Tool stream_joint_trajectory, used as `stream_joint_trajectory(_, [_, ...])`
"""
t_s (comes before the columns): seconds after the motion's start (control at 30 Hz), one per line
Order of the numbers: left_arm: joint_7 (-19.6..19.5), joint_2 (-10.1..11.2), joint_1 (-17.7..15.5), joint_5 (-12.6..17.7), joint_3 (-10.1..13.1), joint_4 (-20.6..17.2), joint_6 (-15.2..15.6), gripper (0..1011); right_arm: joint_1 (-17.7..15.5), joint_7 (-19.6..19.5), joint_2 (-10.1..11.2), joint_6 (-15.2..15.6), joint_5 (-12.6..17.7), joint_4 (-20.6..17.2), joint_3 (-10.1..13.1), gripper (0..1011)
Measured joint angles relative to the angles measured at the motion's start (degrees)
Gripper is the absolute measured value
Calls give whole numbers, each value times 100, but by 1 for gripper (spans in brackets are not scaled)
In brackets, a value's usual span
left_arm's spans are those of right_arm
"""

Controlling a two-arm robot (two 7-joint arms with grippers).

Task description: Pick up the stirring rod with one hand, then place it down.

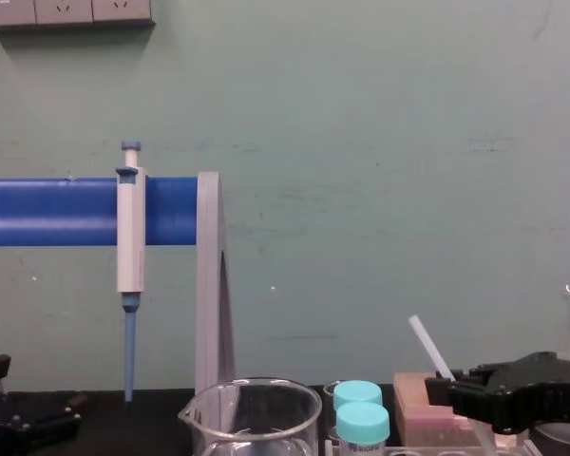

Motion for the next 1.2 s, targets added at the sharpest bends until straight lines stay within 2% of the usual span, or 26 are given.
stream_joint_trajectory(0.13, [0, 0, 0, 0, 0, 0, 0, 1000, 0, 0, 0, -1, 2, 0, 0, 83])
stream_joint_trajectory(0.4, [0, 0, 0, 0, 0, 0, 0, 1000, 0, 0, 0, -3, 4, 0, 0, 72])
stream_joint_trajectory(0.5, [0, 0, 0, 0, 0, 0, 0, 1000, -88, -2, -47, -311, 3, -2, 80, 72])
stream_joint_trajectory(0.53, [0, 0, 0, 0, 0, 0, 0, 1000, -147, -1, -84, -560, -3, -2, 137, 72])
stream_joint_trajectory(0.63, [0, 0, 0, 0, 0, 0, 0, 1000, -245, 1, -153, -982, -22, 0, 227, 72])
stream_joint_trajectory(0.67, [0, 0, 0, 0, 0, 0, 0, 1000, -298, 6, -197, -1250, -50, 6, 280, 72])
stream_joint_trajectory(0.73, [0, 0, 0, 0, 0, 0, 0, 1000, -361, 25, -242, -1527, -71, 16, 345, 72])
stream_joint_trajectory(0.77, [0, 0, 0, 0, 0, 0, 0, 1000, -423, 58, -282, -1816, -91, 28, 409, 72])
stream_joint_trajectory(0.87, [0, 0, 0, 0, 0, 0, 0, 1000, -536, 124, -353, -2224, -79, 34, 541, 72])
stream_joint_trajectory(0.93, [0, 0, 0, 0, 0, 0, 0, 1000, -590, 157, -379, -2375, -39, 26, 608, 72])
stream_joint_trajectory(1.07, [0, 0, 0, 0, 0, 0, 0, 1000, -738, 316, -461, -2677, 245, -97, 870, 72])
stream_joint_trajectory(1.2, [0, 0, 0, 0, 0, 0, 0, 1000, -763, 398, -539, -2757, 475, -238, 1077, 72])
